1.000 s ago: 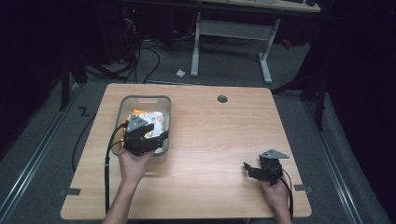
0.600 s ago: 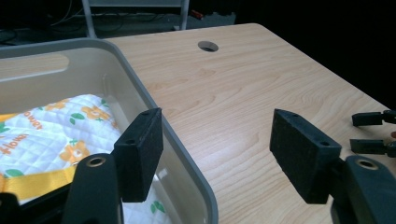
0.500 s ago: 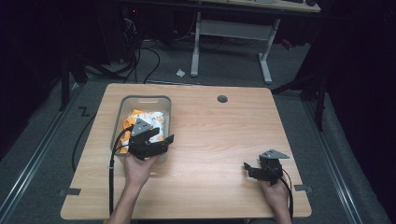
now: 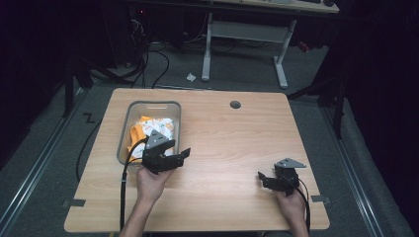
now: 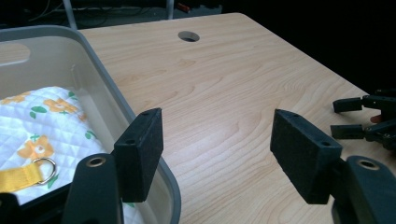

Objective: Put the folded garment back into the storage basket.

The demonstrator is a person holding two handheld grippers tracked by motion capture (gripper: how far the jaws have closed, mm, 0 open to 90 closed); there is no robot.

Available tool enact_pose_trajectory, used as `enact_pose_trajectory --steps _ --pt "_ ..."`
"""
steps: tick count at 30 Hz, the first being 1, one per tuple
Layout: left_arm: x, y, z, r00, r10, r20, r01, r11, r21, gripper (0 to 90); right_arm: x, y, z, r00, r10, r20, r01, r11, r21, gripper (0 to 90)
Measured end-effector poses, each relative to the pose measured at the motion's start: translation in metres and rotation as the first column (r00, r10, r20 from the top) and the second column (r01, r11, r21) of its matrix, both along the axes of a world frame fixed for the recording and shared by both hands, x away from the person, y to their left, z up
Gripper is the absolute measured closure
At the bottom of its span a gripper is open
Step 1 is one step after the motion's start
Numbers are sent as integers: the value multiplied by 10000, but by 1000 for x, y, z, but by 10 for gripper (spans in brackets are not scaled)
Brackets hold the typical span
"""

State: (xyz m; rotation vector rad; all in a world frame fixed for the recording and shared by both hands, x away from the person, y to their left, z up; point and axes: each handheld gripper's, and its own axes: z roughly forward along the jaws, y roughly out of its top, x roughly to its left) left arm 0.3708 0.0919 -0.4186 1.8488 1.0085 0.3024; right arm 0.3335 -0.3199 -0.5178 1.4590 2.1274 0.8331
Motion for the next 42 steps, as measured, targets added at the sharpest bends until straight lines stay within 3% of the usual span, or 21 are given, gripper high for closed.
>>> enact_pose_trajectory --steps 24,42 --pt "-12 -31 -14 9974 -704 -168 708 9972 247 347 0 0 0 10000 -11 -9 11 10000 9 243" --pt "-21 -49 -37 9943 -938 -504 962 9942 476 349 0 0 0 10000 -11 -11 11 10000 10 243"
